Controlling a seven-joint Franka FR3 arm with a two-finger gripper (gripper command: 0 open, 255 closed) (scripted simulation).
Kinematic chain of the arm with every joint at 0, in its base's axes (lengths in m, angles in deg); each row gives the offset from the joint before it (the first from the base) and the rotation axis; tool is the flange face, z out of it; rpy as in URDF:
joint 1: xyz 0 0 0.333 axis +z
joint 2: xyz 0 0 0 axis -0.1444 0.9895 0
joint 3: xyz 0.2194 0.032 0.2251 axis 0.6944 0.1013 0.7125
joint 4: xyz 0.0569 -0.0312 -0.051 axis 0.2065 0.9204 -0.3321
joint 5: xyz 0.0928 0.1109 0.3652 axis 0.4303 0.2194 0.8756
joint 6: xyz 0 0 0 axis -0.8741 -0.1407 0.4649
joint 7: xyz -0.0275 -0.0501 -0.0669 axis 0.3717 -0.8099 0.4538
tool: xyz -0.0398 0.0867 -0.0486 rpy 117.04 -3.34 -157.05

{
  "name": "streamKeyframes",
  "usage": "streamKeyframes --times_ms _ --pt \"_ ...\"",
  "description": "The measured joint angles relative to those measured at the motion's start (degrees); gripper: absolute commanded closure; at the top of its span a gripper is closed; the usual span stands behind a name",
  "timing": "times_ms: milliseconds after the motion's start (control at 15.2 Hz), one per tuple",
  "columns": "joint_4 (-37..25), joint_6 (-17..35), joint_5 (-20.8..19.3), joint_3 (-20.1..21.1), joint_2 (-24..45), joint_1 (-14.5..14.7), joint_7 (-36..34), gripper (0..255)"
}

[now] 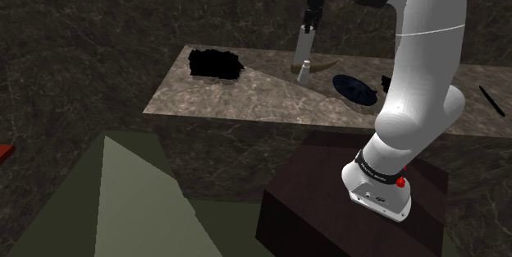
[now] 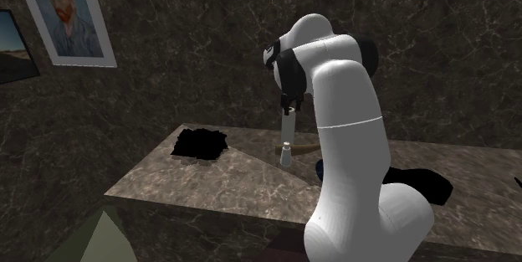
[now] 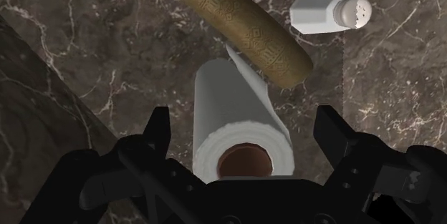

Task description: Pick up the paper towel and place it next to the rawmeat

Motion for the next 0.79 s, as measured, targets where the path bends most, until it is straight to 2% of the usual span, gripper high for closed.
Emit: streamKeyframes --times_ms 462,528,792 --pt "1.3 1.2 0.0 0.0 -0.1 0.2 0.1 0" --pt "1.3 1.2 0.0 0.0 -0.1 0.2 0.1 255" --pt "1.3 1.2 0.0 0.0 -0.1 0.1 0.1 255"
